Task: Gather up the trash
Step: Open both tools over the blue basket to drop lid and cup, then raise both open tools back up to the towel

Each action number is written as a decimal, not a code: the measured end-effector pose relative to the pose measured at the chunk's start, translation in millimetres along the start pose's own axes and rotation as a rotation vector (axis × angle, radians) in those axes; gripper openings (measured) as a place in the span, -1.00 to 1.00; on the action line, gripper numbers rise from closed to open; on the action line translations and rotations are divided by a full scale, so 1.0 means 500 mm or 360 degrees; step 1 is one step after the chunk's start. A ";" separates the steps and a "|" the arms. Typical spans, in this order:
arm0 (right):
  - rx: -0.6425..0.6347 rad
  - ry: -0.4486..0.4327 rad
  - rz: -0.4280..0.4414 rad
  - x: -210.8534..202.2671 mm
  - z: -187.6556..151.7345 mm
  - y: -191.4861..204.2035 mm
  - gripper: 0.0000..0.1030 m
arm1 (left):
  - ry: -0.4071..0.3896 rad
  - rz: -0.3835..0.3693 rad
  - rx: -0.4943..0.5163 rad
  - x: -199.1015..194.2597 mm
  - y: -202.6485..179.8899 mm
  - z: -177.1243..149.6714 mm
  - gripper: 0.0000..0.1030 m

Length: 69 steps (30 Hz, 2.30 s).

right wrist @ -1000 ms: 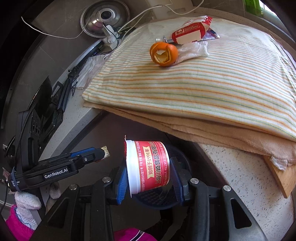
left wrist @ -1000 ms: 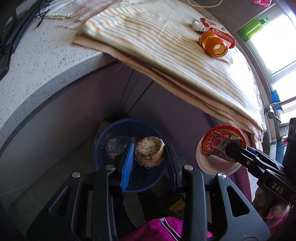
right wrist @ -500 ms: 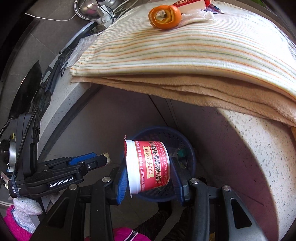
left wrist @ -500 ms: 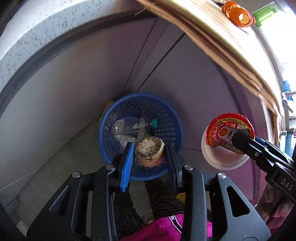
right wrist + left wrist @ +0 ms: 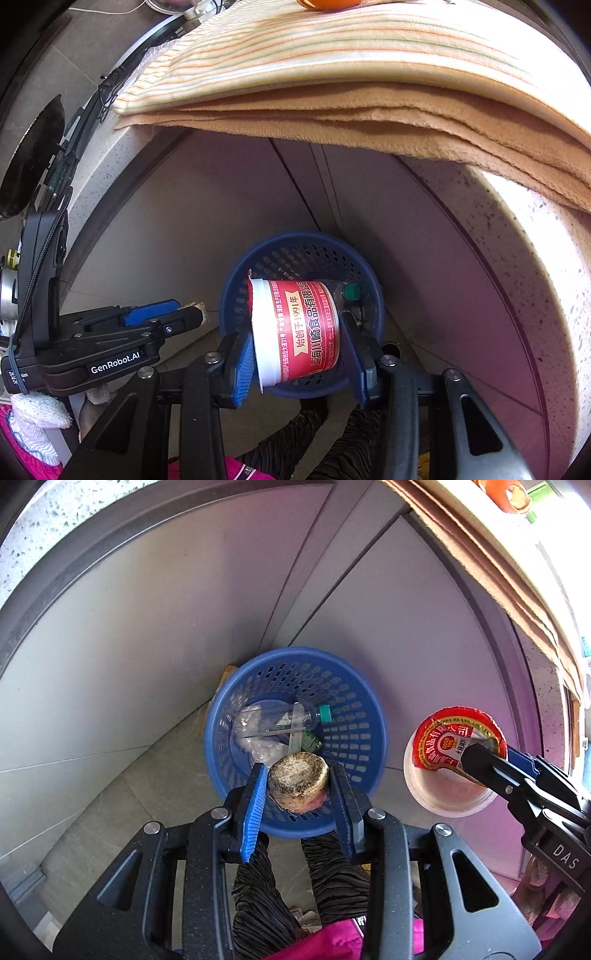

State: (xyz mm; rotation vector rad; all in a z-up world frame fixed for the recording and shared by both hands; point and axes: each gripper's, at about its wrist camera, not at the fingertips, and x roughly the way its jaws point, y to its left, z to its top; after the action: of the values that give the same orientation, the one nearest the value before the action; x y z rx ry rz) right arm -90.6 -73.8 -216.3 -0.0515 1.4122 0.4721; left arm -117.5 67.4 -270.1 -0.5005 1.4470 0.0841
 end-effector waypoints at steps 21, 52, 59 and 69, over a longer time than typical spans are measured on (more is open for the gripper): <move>0.0025 -0.0011 0.0005 0.010 0.024 0.015 0.19 | -0.0035 0.0066 0.0044 0.003 -0.009 0.000 -0.01; -0.0037 -0.0292 0.0157 -0.201 0.104 -0.018 0.50 | -0.0388 -0.0057 0.0038 -0.191 -0.074 0.090 0.13; 0.0022 -0.0417 0.0162 -0.264 0.162 -0.078 0.63 | -0.0452 -0.0104 0.0061 -0.219 -0.131 0.135 0.26; 0.0103 -0.0540 0.0176 -0.329 0.260 -0.178 0.68 | -0.0526 -0.0142 0.0089 -0.238 -0.215 0.212 0.34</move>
State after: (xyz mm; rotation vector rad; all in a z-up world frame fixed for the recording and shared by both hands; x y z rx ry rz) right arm 48.5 -161.2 -58.5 0.1537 1.0988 0.5004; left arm 1.6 39.5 -122.1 -0.4801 1.1000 0.0525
